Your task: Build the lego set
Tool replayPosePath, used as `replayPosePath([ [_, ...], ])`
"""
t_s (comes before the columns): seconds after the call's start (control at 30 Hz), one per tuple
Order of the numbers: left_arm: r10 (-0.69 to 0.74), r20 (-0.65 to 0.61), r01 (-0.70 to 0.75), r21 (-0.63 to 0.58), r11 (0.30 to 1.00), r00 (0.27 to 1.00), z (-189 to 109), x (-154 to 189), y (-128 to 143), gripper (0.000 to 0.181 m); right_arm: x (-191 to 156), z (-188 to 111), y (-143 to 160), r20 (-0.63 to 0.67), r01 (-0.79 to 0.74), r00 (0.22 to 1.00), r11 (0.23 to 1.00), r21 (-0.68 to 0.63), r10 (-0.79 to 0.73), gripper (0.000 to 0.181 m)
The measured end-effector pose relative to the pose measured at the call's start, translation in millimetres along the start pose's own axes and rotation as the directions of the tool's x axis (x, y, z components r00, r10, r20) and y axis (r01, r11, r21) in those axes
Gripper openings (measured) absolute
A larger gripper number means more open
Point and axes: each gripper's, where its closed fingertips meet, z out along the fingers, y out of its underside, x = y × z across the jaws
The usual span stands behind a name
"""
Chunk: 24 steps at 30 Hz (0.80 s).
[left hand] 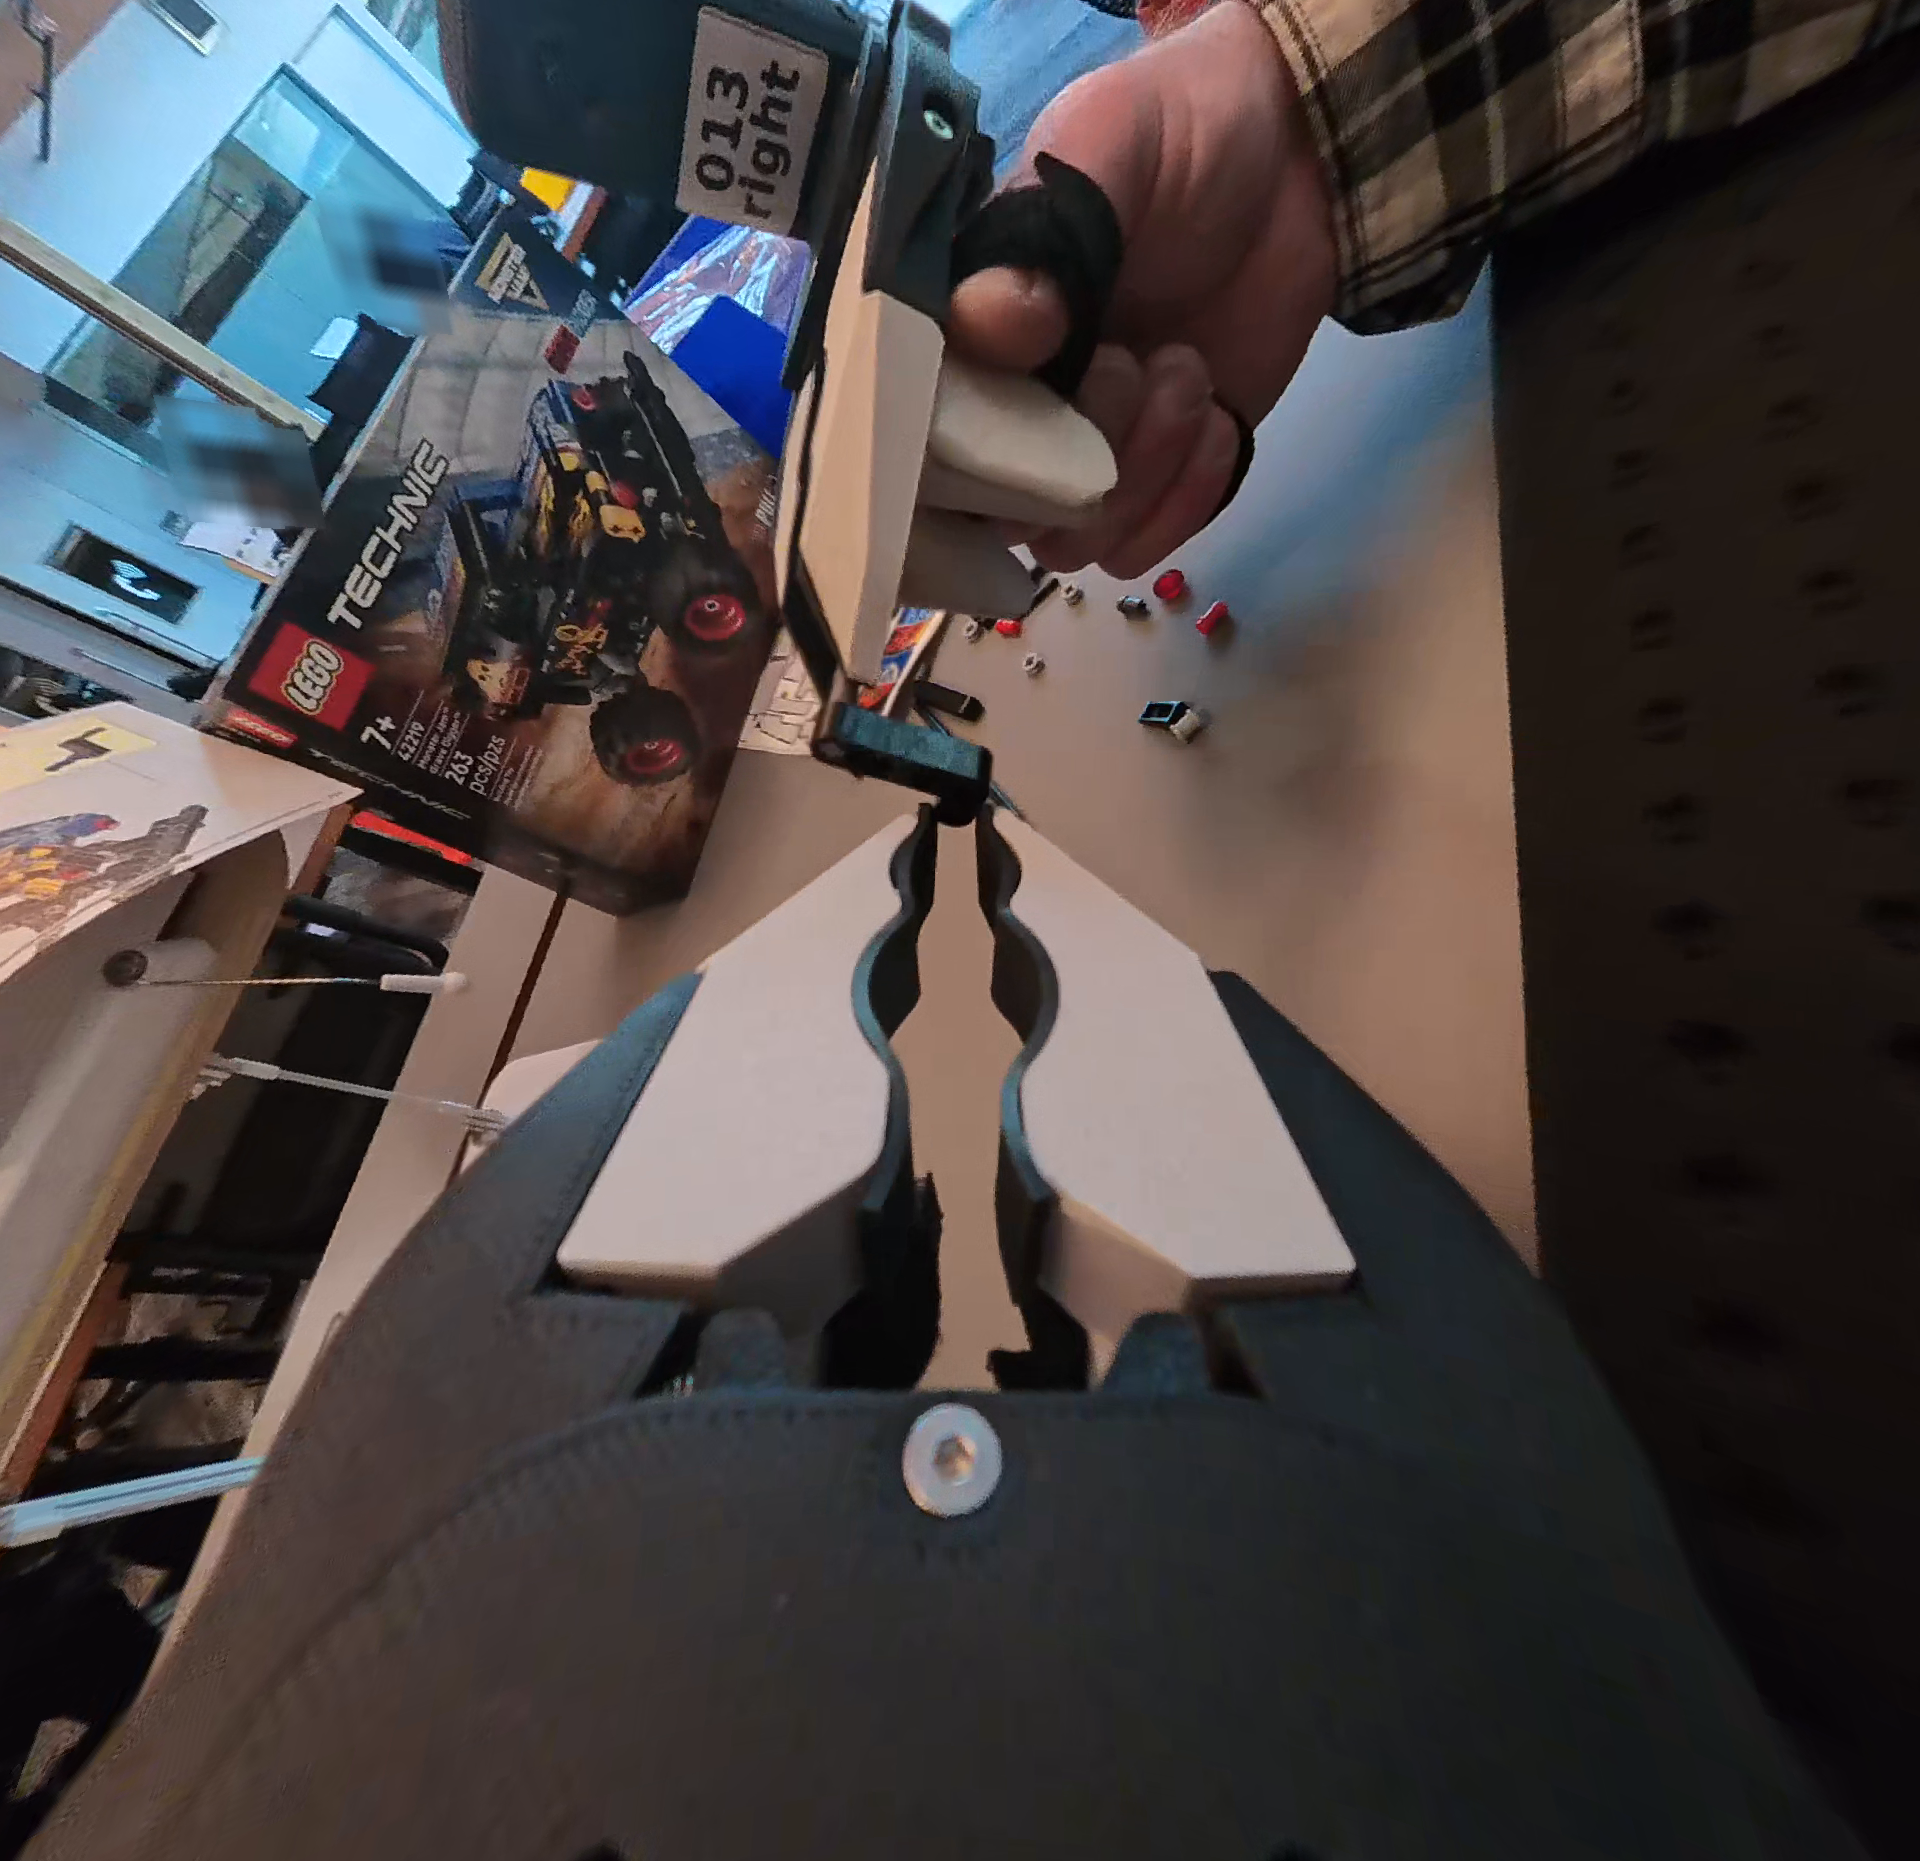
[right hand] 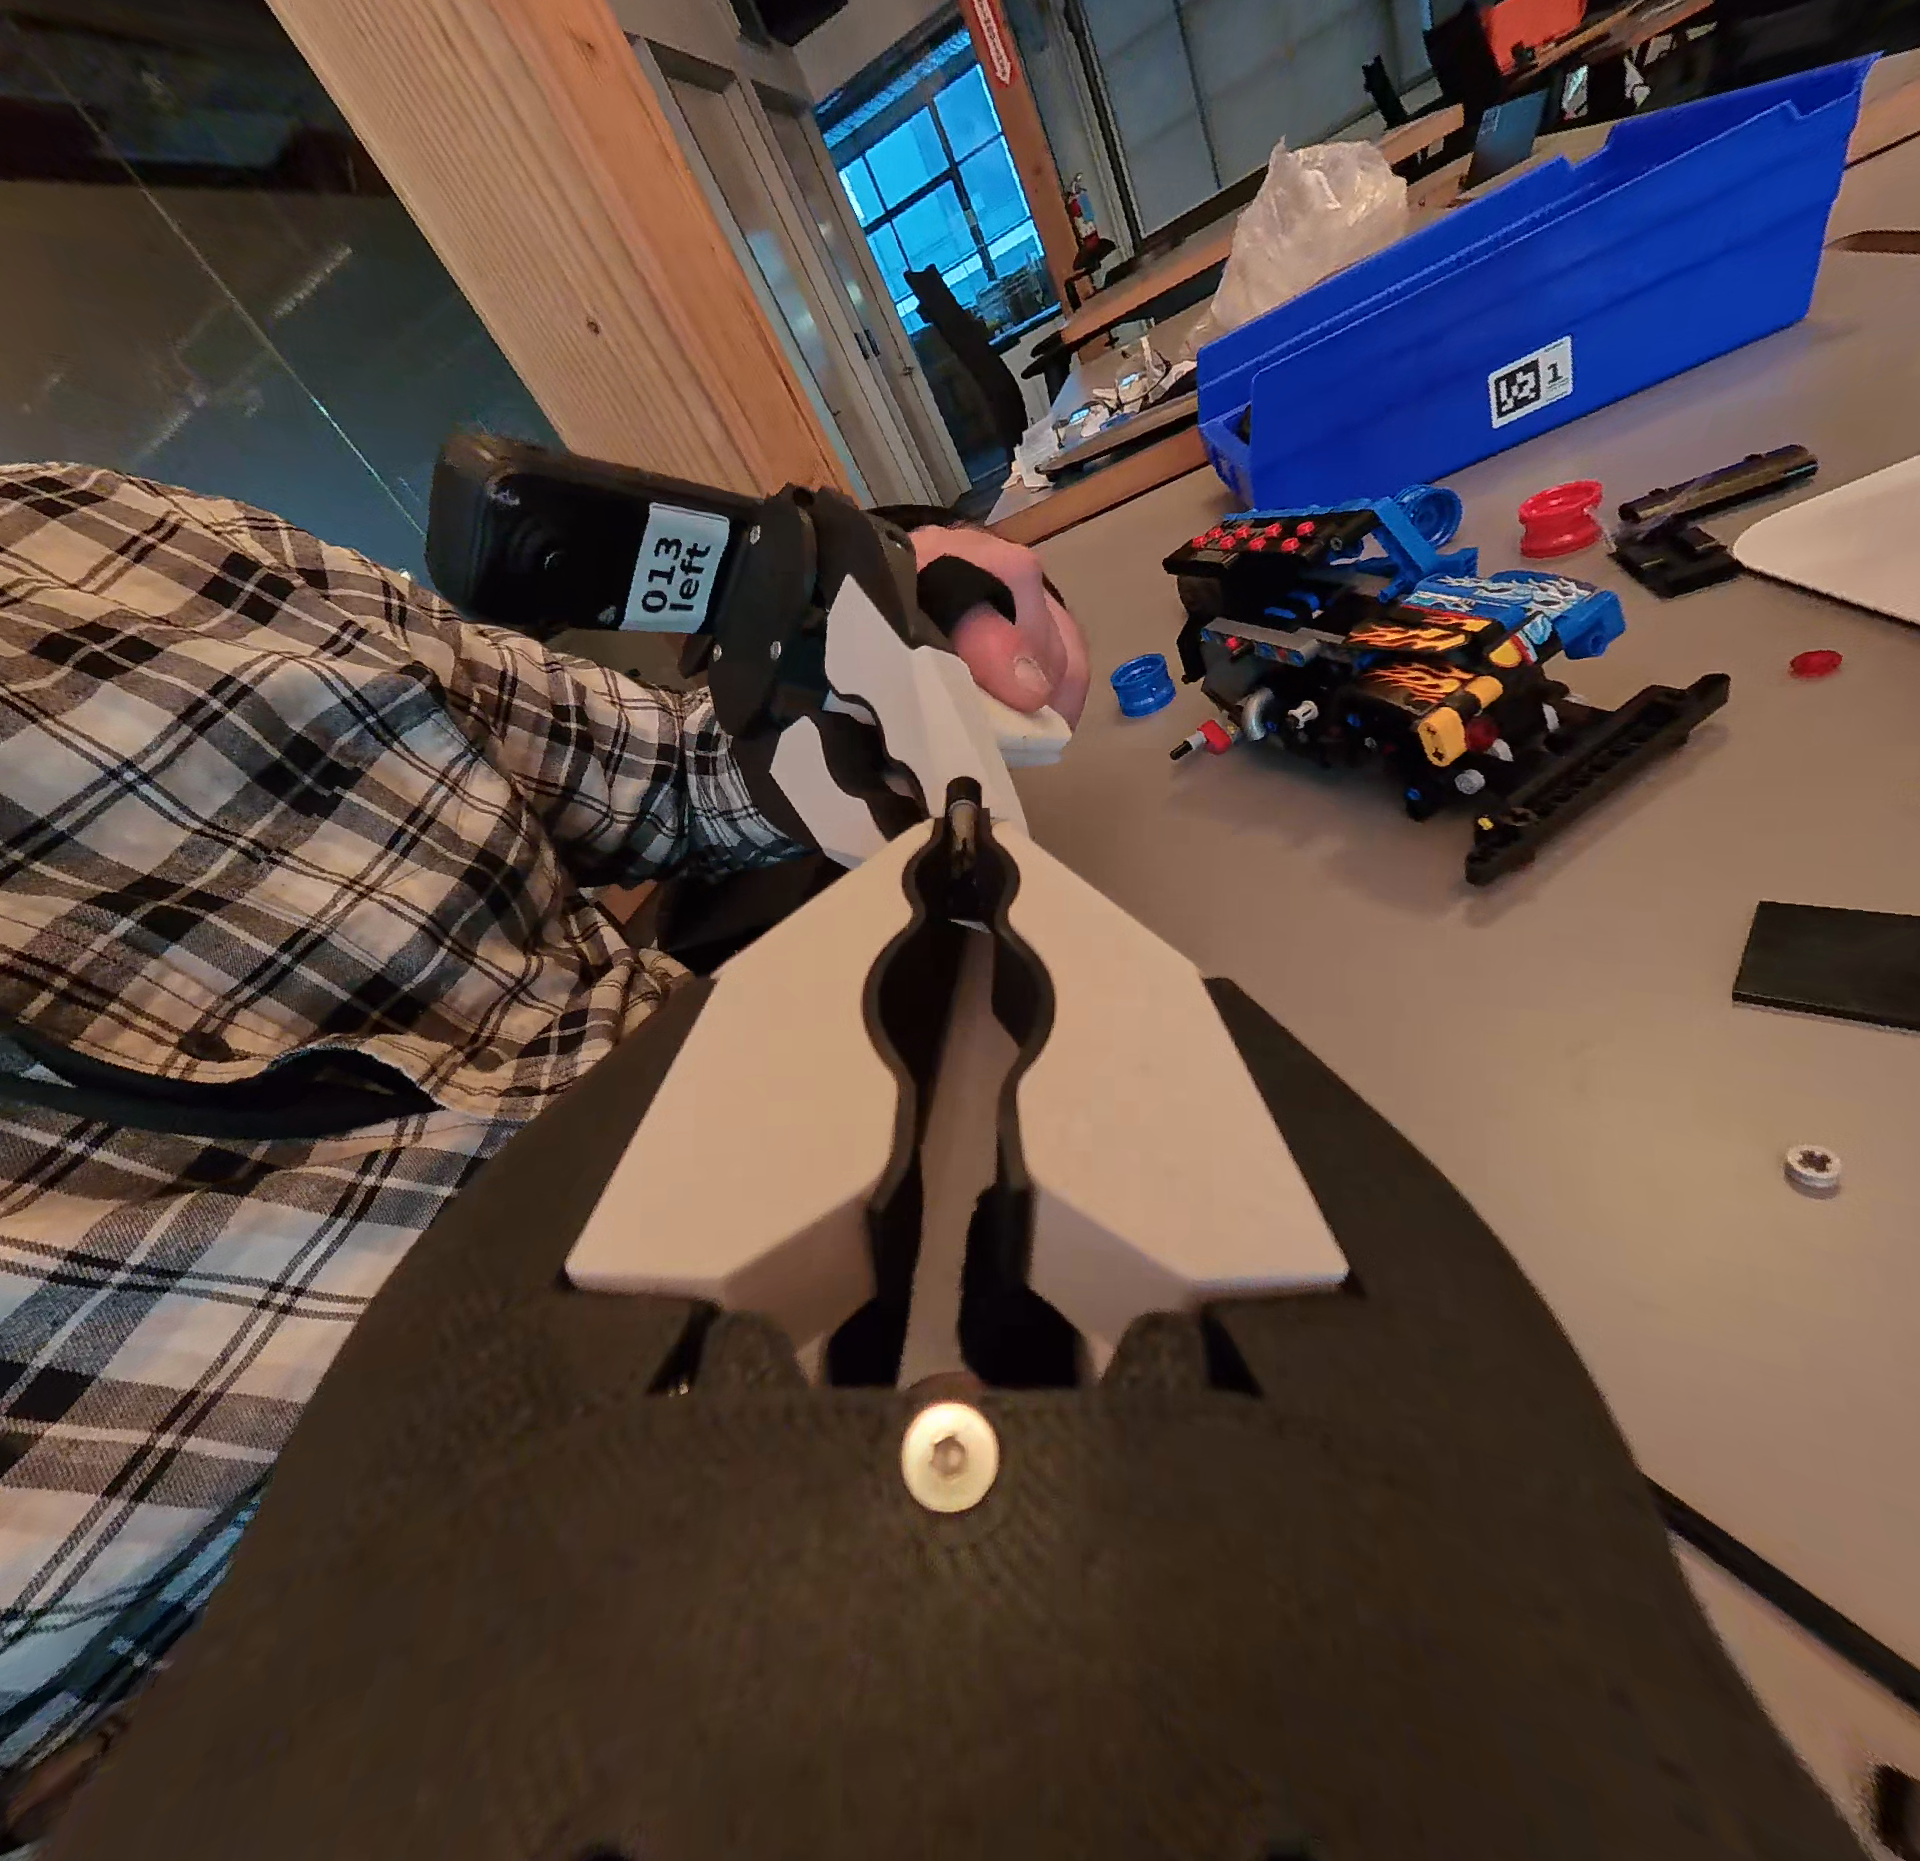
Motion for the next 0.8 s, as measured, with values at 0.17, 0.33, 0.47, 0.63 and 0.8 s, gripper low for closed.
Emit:
replayPosePath([
  [0.17,-0.035,0.036,0.034,0.031,0.999,0.999,0,-8,-3,0.022,-1,-2,-3,0.007,-0.004,1.0,1.0,0.018,0.004,0.002],
  [0.33,-0.014,0.028,0.012,0.065,0.998,0.999,0,-3,-11,0.007,-2,-3,-6,0.019,-0.017,1.0,0.999,0.037,0.017,0.002],
  [0.47,0.001,0.028,-0.002,0.057,0.998,1.0,1,-2,-11,0.006,-1,-4,-6,0.02,-0.026,0.999,0.999,0.041,0.025,0.002],
  [0.63,-0.021,0.019,0.021,-0.016,1.0,1.0,5,-4,1,0.006,15,-7,-2,-0.054,-0.065,0.996,0.998,0.026,0.067,0.014],
  [0.8,-0.098,-0.065,0.084,-0.187,0.979,0.993,14,6,33,0.006,52,-24,8,-0.316,-0.011,0.949,0.998,-0.069,-0.011,0.027],
])
